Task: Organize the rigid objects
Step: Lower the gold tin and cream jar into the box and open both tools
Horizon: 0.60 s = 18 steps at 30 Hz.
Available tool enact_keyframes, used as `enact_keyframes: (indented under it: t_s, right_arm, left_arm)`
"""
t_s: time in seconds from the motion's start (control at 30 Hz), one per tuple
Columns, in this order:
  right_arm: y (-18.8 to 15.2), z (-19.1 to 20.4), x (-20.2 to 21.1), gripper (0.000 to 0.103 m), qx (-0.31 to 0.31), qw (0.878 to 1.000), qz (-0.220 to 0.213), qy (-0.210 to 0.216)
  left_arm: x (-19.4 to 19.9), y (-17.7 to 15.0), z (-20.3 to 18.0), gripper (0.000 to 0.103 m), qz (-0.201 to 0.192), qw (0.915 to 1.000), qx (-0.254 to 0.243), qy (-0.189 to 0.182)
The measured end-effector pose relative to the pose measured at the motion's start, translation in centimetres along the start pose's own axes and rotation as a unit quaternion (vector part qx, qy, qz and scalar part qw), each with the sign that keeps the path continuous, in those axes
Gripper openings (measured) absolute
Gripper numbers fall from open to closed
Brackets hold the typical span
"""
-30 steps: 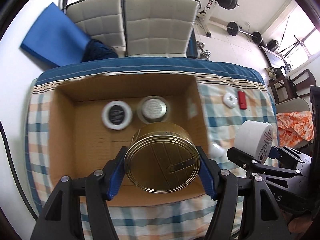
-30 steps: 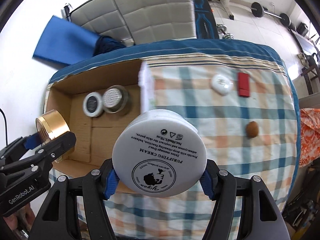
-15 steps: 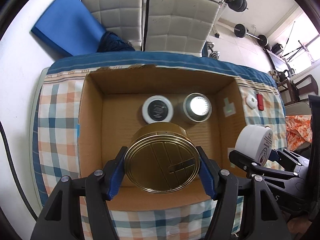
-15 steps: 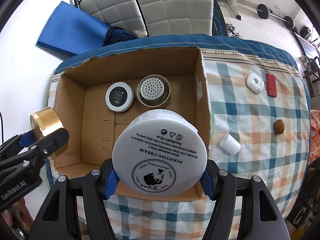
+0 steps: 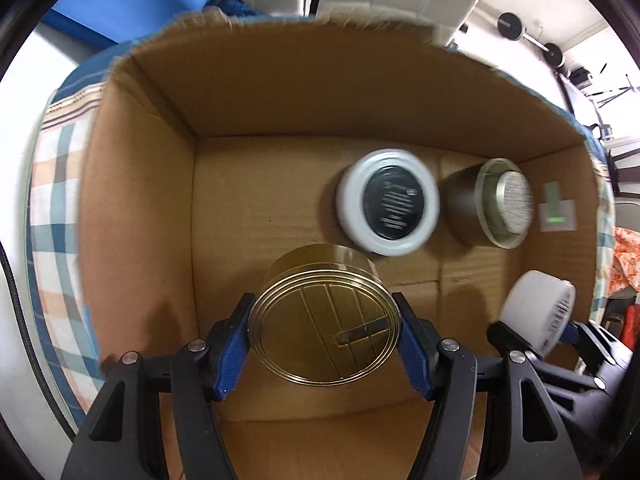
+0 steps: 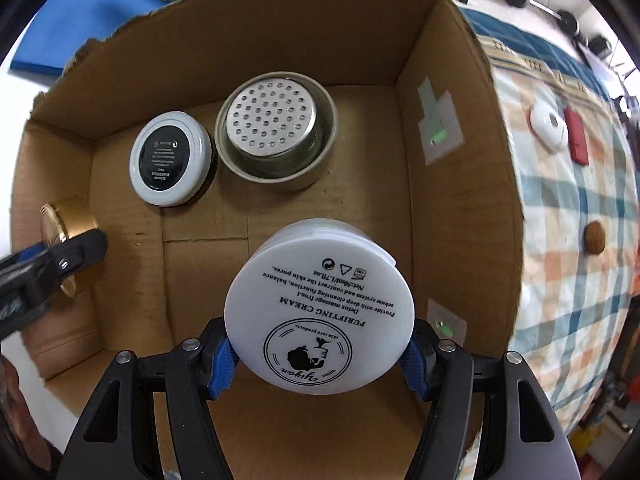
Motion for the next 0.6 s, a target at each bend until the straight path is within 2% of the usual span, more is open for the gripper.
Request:
enact_keyframes:
  t_s: [0.07,0.2,0.4,0.6]
  right_arm:
    - [0.3,0.2,-0.8,0.069,-0.007,1.0,0.018,0.009]
    - [0.7,0.4,-2.4,0.069,-0.003,0.999,0.034,-0.002]
    - [1.3,0.1,-4.3,0.069,-0.002,0.998,0.057,-0.011]
    - [1.7,0.0,-6.1,0.069,-0.007,0.997,0.074,-0.017]
  left_arm:
    - [-1.2,0.5,0.3,0.063,0.011,0.9999,0.0,0.009]
    - [-2.2,1.2,0.6,0.063,0.013,0.9994,-0.003,0.031]
    - [-3.9,2.5,0.6,0.063,0.03,0.999,-0.003,0.032]
    - [-3.8,3.6,0.3,0.063,0.027,0.999,-0.001,0.036]
Point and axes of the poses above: each gripper's, at about its wrist camera, not at the fingertips, and x roughly against the way its jaws point, z to its left, y to its top, the point moved 2 cm from there along -x, roughly the way its jaws point, and after that the axes turned 4 degrees about y, right-handed, at the moved point
